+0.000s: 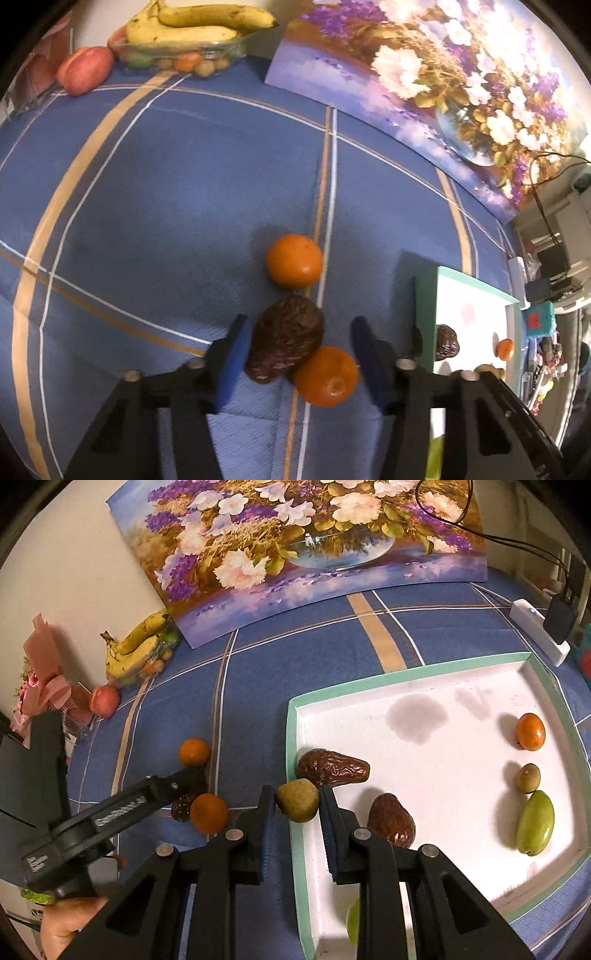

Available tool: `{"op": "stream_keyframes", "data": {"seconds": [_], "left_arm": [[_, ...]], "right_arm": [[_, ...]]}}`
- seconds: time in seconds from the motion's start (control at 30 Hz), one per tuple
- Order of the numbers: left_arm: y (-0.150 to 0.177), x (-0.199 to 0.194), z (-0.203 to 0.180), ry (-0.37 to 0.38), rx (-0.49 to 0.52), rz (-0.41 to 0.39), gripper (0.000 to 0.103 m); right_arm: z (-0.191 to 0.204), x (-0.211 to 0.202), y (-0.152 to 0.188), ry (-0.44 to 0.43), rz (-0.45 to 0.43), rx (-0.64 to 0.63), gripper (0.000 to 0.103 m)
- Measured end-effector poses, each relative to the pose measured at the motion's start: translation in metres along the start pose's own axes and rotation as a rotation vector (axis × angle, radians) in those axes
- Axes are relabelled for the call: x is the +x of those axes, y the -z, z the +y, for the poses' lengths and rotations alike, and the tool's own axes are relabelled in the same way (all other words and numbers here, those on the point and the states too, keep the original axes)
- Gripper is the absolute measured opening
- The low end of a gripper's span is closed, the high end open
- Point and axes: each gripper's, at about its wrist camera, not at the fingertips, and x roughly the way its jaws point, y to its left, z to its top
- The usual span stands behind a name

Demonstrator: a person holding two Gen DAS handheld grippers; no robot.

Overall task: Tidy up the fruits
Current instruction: 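Grasp a small yellowish fruit with right tool while left tool grasps another brown date, then carry the date in left tool while right tool carries the small fruit over tray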

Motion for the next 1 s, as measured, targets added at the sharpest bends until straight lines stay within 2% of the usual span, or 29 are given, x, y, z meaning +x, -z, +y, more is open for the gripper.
{"op": "stream_keyframes", "data": {"seconds": [0.13, 0.27, 0.7, 1.0], "left_arm": [[0.001, -0.004, 0.005, 0.006, -0.017, -0.010, 0.041], [0.001, -0.010, 0.009, 0.013, -0.022, -0.024, 0.035], [-0.008, -0.074, 0.011, 0.070, -0.036, -0.174, 0.035], [-0.001, -0.110, -0.019, 0.099, 0.043, -0.231, 0.035]], "right_arm": [[-0.002, -0.002, 0.001, 0.000, 0.003, 0.002, 0.025], [-0.003, -0.003, 0.001, -0.003, -0.001, 0.004, 0.025], [-0.034, -0.015, -0.006, 0.026, -0.024, 0.081, 0.025], [-0.085, -0.042, -0.013, 0.140, -0.086, 0.194, 0.025]]}}
